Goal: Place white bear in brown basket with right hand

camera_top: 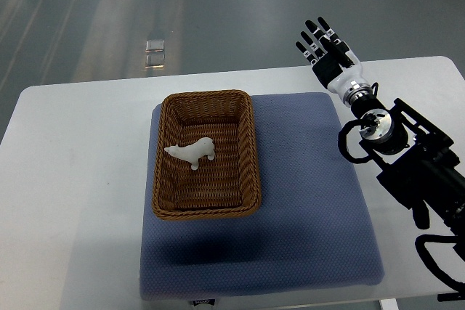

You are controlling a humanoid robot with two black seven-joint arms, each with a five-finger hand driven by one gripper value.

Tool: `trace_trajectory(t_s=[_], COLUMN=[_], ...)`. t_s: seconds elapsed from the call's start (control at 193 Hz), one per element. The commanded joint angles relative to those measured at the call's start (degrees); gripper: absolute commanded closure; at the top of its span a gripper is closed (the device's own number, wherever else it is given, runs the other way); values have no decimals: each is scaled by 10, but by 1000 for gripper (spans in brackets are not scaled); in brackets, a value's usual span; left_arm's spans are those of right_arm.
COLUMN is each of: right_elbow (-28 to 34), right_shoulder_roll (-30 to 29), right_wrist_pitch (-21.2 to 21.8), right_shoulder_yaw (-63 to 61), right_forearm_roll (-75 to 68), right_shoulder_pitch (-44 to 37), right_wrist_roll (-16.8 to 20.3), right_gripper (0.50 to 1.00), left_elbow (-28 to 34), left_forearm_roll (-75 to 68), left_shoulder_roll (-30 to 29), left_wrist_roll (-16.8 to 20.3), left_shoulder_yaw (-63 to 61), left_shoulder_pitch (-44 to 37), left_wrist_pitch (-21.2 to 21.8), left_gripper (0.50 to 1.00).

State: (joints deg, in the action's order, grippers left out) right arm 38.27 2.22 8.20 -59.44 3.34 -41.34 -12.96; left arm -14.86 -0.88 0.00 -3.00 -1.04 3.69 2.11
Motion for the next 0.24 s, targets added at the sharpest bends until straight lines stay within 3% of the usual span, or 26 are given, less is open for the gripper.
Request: trace_trajectory(t_s=[0.0,0.234], right_elbow=[-15,-21], right_shoulder_roll=[-7,-8], right_wrist_pitch=[9,10], right_shoulder_yaw=[0,2], right_forearm_roll=[0,0], right_shoulder_pitch=[0,1], right_wrist_roll=[-4,-8], right_gripper=[574,576], left_elbow=[0,0], left_forearm_roll=[0,0], left_shoulder_roll=[0,0], left_wrist_roll=[0,0], left_shoulder_yaw=[1,1], left_shoulder_pitch=[0,0], left_wrist_pitch=[-1,-2], left_gripper=[500,500])
